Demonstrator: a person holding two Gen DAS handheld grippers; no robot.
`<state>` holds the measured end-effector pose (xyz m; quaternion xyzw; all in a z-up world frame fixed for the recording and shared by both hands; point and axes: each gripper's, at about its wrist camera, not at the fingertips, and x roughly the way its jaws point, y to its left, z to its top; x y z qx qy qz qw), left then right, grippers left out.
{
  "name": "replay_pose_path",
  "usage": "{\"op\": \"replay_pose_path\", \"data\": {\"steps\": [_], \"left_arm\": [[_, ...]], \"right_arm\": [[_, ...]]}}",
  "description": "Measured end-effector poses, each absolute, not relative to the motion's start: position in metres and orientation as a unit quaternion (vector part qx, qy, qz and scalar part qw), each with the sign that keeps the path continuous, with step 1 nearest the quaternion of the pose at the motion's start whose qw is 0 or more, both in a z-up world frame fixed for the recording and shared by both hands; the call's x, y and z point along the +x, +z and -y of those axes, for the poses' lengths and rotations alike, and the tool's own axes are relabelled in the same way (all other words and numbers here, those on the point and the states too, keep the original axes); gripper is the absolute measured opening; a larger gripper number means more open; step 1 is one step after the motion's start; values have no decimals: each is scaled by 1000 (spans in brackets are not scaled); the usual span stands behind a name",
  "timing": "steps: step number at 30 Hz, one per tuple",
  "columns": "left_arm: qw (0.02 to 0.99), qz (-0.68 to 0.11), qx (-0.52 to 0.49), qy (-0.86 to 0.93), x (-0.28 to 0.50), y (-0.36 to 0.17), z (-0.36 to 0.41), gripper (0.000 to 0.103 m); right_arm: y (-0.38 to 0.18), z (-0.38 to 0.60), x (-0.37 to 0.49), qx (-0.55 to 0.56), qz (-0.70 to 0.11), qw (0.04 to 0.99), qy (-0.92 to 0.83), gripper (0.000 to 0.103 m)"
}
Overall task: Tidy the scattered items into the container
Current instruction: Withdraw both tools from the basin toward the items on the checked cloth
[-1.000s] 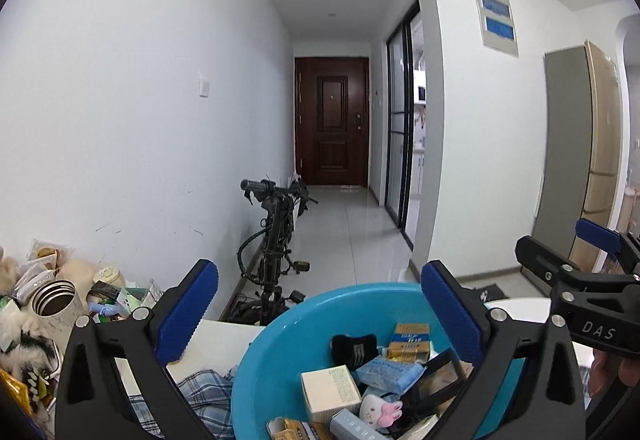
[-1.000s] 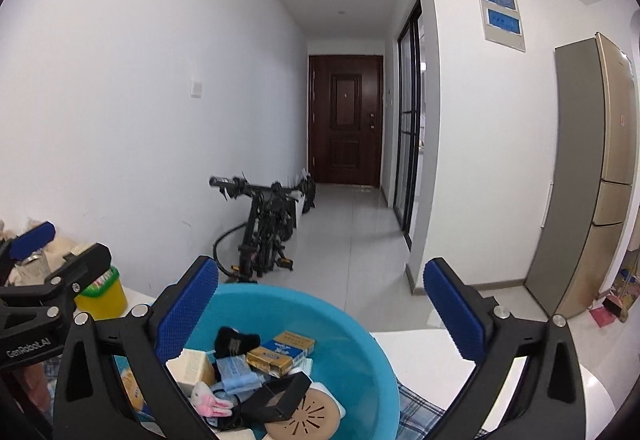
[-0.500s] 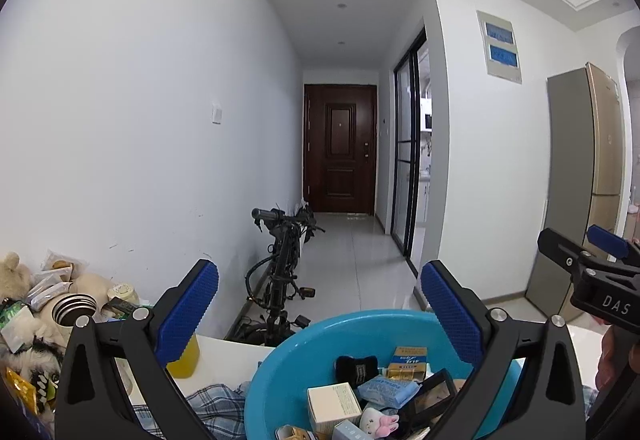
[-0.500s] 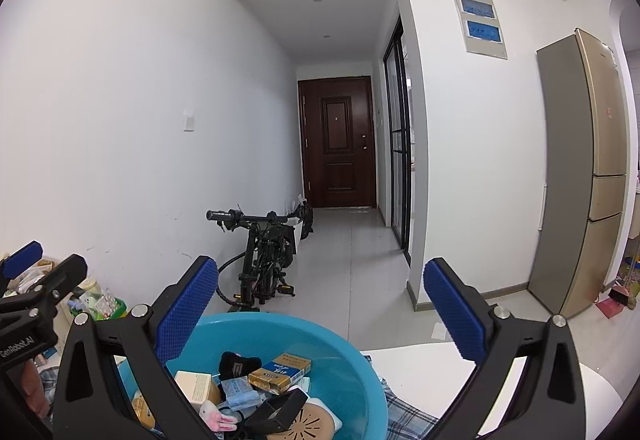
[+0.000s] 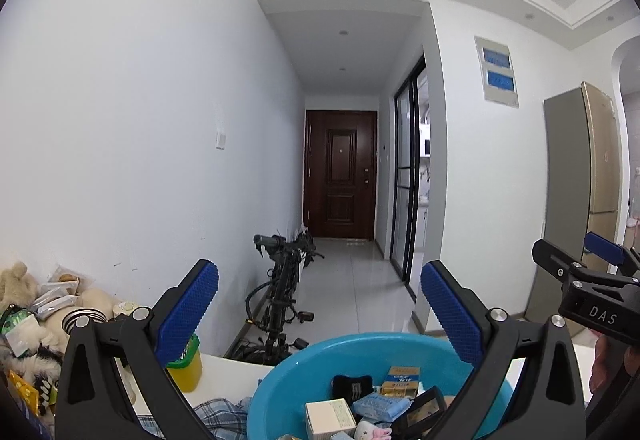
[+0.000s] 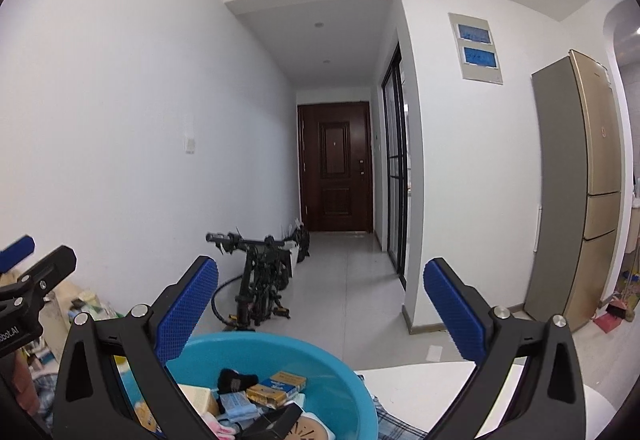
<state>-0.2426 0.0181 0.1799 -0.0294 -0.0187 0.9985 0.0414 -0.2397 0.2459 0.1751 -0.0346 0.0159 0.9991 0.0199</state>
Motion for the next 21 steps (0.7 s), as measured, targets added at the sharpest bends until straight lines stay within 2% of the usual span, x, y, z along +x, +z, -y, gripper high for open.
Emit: {"op": "replay_pose_path", "data": {"steps": [4,11,16,21], "left_arm": [[42,27,-19,999,-237,184,-15,103],[-3,-11,-6,1000,-235,185,-25,103],[28,-16,-17,999,-242,183,-18,103],[29,-13,-15,999,-241,184,-13,103]], "right_arm": [[180,-248,-234,-24,-14,31,999,103],[184,-249,-227,-3,-14,47,999,103],[183,-249,-226,30,-1,85,996,103],[184,-258,-229,21,-17,77,997,103]]}}
